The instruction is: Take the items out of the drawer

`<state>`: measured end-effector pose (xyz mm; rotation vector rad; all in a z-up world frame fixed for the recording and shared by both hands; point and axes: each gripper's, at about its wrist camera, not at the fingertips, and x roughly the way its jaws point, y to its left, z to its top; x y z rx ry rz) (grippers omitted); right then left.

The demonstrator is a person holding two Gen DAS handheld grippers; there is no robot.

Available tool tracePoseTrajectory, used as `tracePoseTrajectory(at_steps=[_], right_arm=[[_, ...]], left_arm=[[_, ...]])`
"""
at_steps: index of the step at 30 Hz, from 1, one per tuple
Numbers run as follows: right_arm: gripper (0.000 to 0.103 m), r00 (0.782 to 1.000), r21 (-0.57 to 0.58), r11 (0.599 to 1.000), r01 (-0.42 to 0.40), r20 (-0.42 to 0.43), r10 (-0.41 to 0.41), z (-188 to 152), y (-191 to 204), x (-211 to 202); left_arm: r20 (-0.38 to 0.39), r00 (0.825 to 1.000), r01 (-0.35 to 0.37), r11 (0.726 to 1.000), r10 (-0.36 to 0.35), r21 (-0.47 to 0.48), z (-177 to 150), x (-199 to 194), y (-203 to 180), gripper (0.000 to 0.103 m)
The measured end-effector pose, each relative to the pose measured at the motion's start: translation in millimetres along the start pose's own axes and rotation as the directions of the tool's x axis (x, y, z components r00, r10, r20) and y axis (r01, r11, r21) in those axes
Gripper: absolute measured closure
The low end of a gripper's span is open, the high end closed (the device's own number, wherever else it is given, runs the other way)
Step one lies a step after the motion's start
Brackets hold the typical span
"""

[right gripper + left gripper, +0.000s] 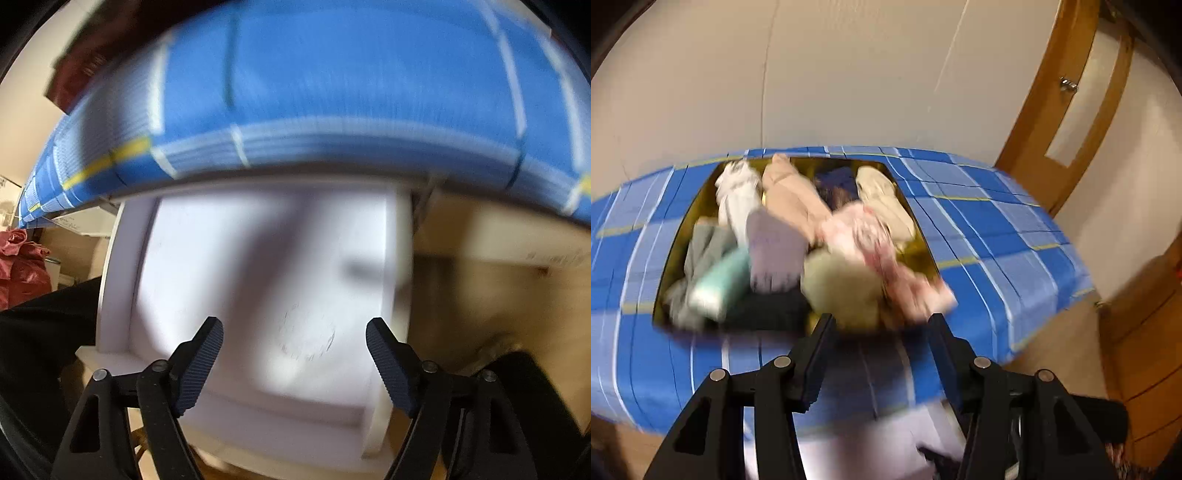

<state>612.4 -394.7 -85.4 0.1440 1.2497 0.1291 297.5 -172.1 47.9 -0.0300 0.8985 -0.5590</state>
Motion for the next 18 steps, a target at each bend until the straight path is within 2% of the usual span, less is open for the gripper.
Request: tracePoseTrajectory(at_steps=[4, 9, 12, 18], right_arm=[[0.001, 0.994, -0.034, 0.999, 0.010, 0.109, -0.006, -2.3, 11.0, -24.4], [0.000, 0.974, -0.095, 0.994, 0.061, 0.224, -0.039, -14.9, 35.5, -52.3], [0.000, 0.958, -0.109, 0.990, 0.085, 0.282, -0.051, -26.4, 48.1, -70.0], [0.000, 0.918, -0.118, 0.984, 0.135, 0.388, -0.080, -46.3, 82.4, -112.5]], left_arm=[[-0.031, 0.999, -0.039, 0.996, 0.037, -0.086, -55.5, -12.2, 9.6, 0.051], [-0.025, 0.995, -0.098, 0.985, 0.096, -0.145, -118.0, -23.5, 20.0, 0.051], [0.000, 0.983, -0.181, 0.972, 0.183, -0.149, -146.3, -34.5, 19.1, 0.051], [0.061, 0.950, -0.295, 0.946, 0.305, -0.134, -166.7, -65.7, 7.5, 0.051]])
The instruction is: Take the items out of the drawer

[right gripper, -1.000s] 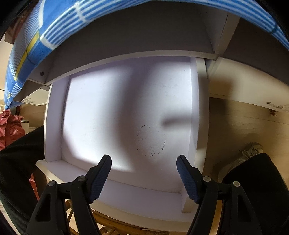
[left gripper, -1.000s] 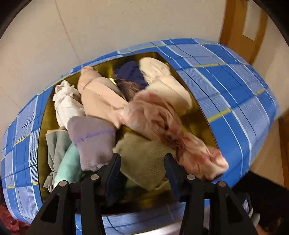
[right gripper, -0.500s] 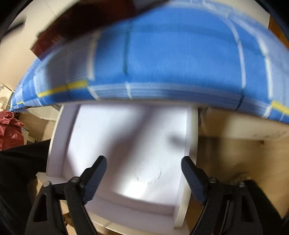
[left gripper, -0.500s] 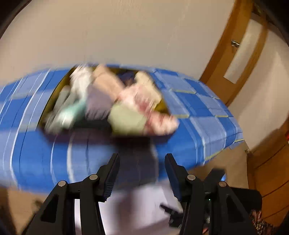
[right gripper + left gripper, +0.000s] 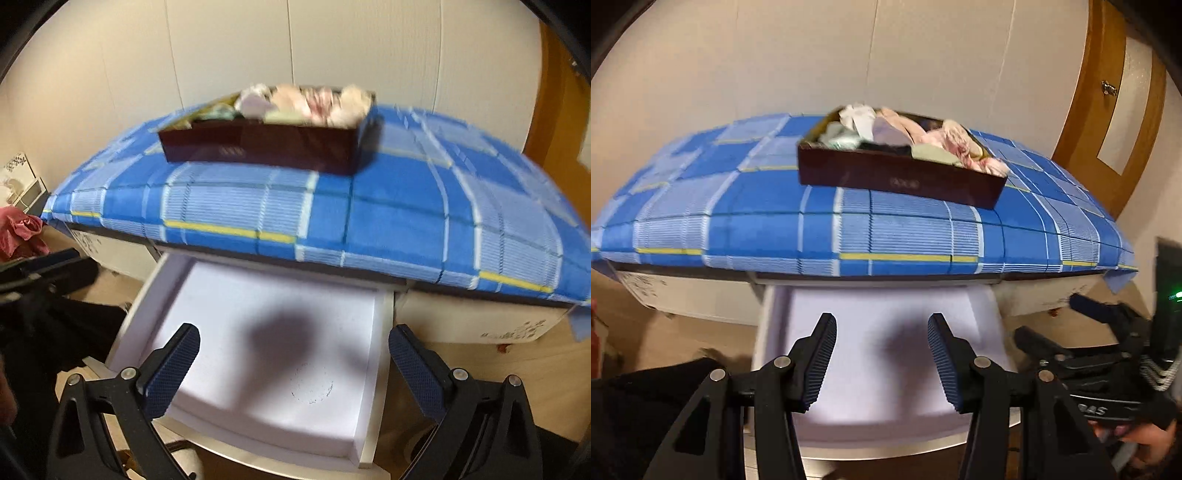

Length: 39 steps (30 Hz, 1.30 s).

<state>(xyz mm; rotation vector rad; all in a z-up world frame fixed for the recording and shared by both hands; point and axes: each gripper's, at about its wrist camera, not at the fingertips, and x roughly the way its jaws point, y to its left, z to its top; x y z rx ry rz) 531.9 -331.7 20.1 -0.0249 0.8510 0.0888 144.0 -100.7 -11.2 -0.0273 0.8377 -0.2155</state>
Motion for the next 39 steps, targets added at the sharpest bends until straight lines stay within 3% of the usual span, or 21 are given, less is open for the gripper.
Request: tracePoseTrajectory(at_steps=[7, 12, 15, 19, 24, 39], right_arm=[[0.000, 0.991, 0.027, 0.998, 0.051, 0.119, -0.053, 2.9, 18.9, -50.1], [0.000, 0.978, 0.030, 0.995, 0.093, 0.184, -0.097, 0.6, 28.6, -78.0], [0.000, 0.979, 0.025, 0.996, 0.083, 0.185, -0.087, -1.6, 35.2, -88.1], [0.000, 0.981, 0.059, 0.993, 0.098, 0.162, -0.107, -7.1, 37.5, -99.4], [0.000, 0.972, 0.068, 0.990, 0.121, 0.194, -0.133, -12.2, 36.1, -113.2], [0.000, 0.981, 0.095, 0.989, 0.110, 0.150, -0.123, -15.9, 30.6, -106.7]], left_arm=[[0.084, 0.993, -0.072, 0.994, 0.079, -0.082, 3.9, -36.0, 6.8, 0.051], [0.129, 0.980, -0.149, 0.988, 0.153, -0.042, 0.6, -57.7, 0.2, 0.051], [0.118, 0.982, -0.147, 0.989, 0.150, -0.036, -2.1, -65.3, -2.9, 0.051], [0.033, 0.992, -0.124, 0.991, 0.125, -0.042, -3.0, -67.5, -4.2, 0.051], [0.060, 0.985, -0.159, 0.987, 0.161, -0.036, -9.3, -78.7, -12.5, 0.051], [0.069, 0.977, -0.202, 0.979, 0.201, 0.013, -11.8, -83.3, -25.7, 0.051]])
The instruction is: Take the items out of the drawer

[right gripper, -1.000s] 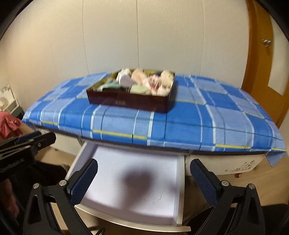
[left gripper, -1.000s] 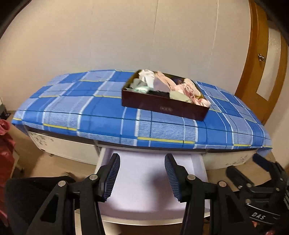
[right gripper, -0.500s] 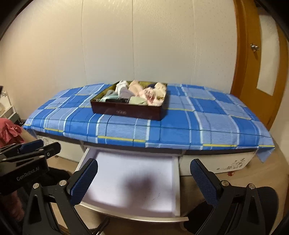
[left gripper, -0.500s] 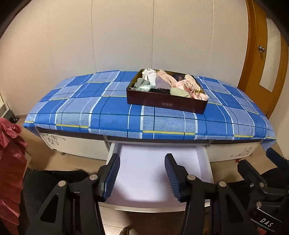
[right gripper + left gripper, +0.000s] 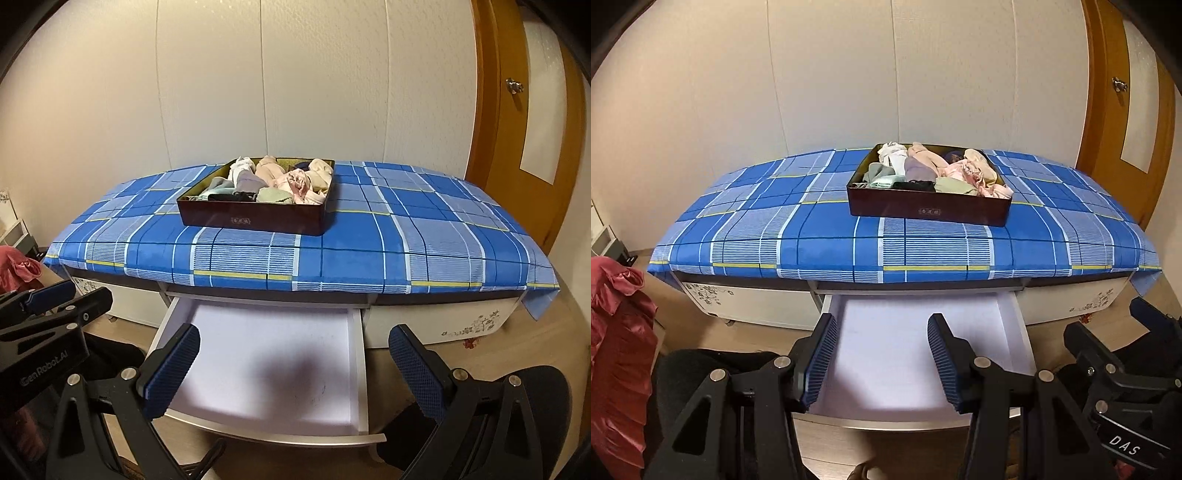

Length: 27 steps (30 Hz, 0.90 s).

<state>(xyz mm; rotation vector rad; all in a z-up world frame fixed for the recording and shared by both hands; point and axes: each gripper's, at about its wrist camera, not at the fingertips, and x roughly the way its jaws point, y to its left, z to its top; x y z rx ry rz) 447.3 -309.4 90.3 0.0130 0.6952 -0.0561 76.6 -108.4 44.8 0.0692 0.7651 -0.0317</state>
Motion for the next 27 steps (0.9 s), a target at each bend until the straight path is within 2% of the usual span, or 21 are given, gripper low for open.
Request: tracePoseTrajectory(at_steps=[27], right_arm=[[0.000, 1.000, -0.005, 1.000, -0.019, -0.008, 0.019, 0.6, 4.5, 3.4]], left_arm=[[0.010, 1.000, -0.007, 1.000, 0.007, -0.007, 0.4, -3.0, -0.3, 0.051]])
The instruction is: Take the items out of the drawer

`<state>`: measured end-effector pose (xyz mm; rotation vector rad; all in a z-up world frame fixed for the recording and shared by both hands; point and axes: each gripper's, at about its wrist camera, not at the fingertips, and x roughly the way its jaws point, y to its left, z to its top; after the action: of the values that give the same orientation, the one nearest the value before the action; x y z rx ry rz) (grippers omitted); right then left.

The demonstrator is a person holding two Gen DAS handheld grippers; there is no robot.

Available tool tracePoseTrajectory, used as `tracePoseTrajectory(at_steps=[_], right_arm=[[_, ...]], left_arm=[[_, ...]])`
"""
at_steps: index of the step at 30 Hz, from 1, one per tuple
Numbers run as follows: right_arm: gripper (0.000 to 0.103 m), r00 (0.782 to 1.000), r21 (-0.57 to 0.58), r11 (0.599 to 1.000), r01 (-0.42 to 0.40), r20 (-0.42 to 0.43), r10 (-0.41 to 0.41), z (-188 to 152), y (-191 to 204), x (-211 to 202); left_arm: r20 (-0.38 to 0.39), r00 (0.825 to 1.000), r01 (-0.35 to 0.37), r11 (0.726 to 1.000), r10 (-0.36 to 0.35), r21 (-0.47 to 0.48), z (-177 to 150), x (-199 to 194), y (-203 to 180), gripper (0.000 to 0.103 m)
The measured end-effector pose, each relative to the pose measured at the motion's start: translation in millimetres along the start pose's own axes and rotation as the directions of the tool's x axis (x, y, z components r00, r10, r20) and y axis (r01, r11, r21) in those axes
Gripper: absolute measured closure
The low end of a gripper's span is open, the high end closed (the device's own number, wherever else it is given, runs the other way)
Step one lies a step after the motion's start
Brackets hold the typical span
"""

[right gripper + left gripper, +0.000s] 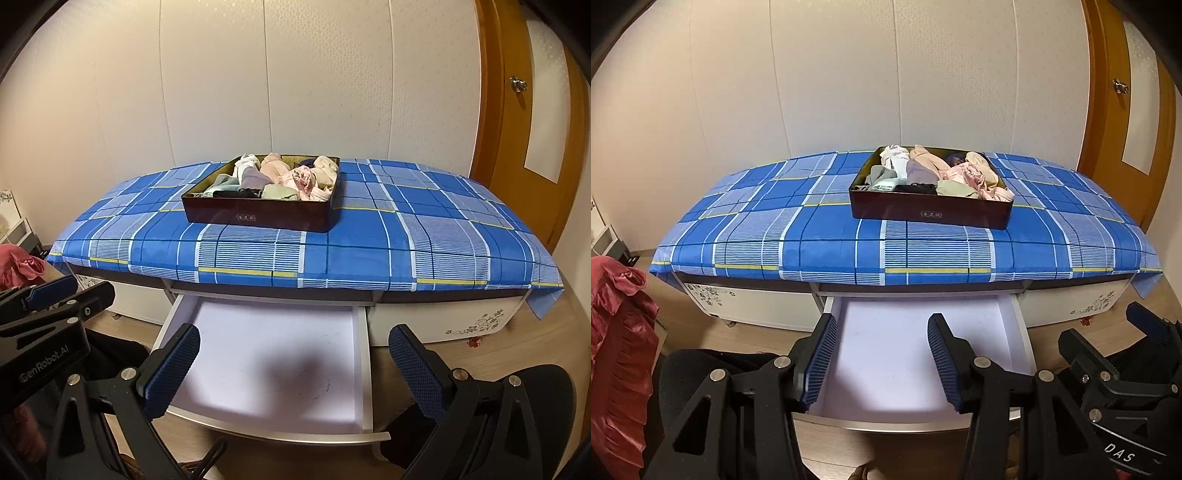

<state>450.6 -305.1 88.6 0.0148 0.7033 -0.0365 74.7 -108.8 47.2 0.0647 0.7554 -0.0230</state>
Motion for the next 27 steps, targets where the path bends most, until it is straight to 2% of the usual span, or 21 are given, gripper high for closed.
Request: tracePoseTrajectory(at_steps=[27], right_arm=[[0.000, 1.000, 0.006, 1.000, -0.002, -0.016, 0.002, -2.1, 3.3, 2.8]], left_arm=[[-0.016, 1.000, 0.002, 1.000, -0.002, 0.004, -0.6, 3.2, -0.5, 0.051]])
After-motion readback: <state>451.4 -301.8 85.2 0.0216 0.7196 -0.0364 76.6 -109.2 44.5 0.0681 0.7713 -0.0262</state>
